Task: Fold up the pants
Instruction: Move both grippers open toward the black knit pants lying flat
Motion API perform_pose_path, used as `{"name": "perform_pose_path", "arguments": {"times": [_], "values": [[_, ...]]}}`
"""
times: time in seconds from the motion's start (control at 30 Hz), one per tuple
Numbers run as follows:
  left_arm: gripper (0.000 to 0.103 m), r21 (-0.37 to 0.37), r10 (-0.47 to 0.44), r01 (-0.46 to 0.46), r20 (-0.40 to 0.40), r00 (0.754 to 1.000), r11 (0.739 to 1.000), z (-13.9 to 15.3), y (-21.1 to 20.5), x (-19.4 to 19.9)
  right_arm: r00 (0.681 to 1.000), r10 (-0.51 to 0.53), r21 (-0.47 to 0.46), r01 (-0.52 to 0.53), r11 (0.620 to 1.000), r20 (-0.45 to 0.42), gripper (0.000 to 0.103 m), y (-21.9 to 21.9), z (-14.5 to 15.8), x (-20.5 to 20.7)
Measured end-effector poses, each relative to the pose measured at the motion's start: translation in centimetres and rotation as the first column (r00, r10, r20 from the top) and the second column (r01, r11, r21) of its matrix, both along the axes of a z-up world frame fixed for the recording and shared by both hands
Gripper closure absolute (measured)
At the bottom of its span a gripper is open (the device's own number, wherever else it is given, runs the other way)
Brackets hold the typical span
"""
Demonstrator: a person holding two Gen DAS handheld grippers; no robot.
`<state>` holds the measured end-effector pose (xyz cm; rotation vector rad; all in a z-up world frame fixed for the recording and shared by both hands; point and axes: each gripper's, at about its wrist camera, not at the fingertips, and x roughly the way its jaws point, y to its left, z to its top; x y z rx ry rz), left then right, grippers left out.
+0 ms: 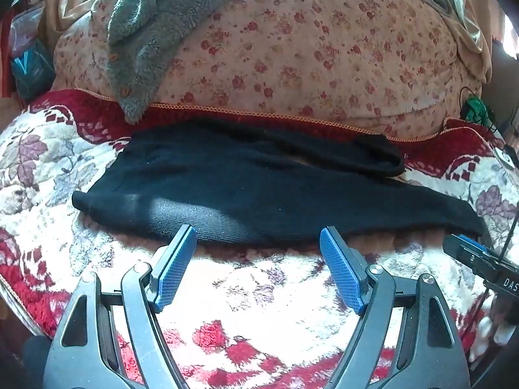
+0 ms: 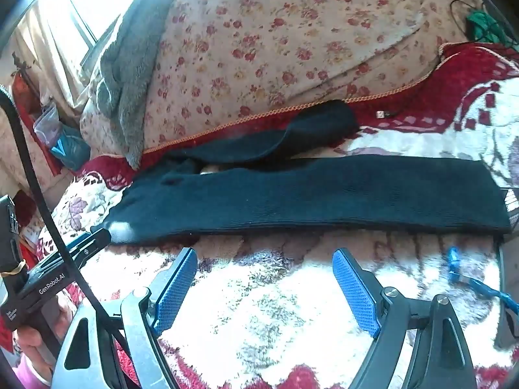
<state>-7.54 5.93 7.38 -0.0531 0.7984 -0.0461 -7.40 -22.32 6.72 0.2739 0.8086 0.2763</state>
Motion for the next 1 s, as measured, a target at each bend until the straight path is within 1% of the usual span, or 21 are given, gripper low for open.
{"name": "perform_pose_path", "arguments": {"times": [0.13, 0.2, 0.3, 0.4, 0.47, 0.57, 0.8, 1.0], "values": [[0.023, 0.0, 0.016, -0.016, 0.0, 1.0, 1.0, -0.1, 0.2, 0.0, 0.999, -0.01, 0.002, 0.01, 1.0, 0.032, 0.018, -0.4, 0.2, -0.8], [0.023, 0.002, 0.027, -0.027, 0.004, 1.0, 1.0, -0.1, 0.6, 0.0, 0.999, -0.015, 0.001, 0.015, 1.0, 0.029, 0.018, -0.6, 0.3, -0.9], [0.023, 0.018, 0.036, -0.036, 0.01, 0.999, 0.999, 0.0, 0.8, 0.0, 0.999, -0.023, 0.008, 0.023, 1.0, -0.026, 0.018, -0.8, 0.5, -0.5], [0.023, 0.032, 0.04, -0.041, 0.014, 0.999, 0.999, 0.0, 1.0, -0.1, 0.998, -0.026, 0.024, 0.027, 0.999, -0.05, 0.018, -0.9, 0.3, -0.4], [0.023, 0.031, 0.044, -0.044, 0.002, 0.999, 0.999, -0.2, 1.2, 0.0, 0.998, -0.029, 0.023, 0.03, 0.999, -0.055, 0.018, -1.0, 0.3, -0.4], [0.023, 0.02, 0.055, -0.054, -0.018, 0.998, 0.998, -0.6, 1.6, 0.2, 0.995, -0.034, 0.038, 0.038, 0.999, -0.094, 0.018, -1.1, 0.1, 0.0], [0.023, 0.013, 0.085, -0.085, -0.037, 0.996, 0.996, -1.2, 2.5, 0.6, 0.993, -0.049, 0.032, 0.053, 0.998, -0.11, 0.018, -1.4, -0.3, 0.0], [0.023, 0.025, 0.104, -0.103, -0.037, 0.994, 0.994, -1.4, 3.2, 0.8, 0.992, -0.052, 0.021, 0.055, 0.998, -0.119, 0.018, -1.4, -0.6, 0.3]]}}
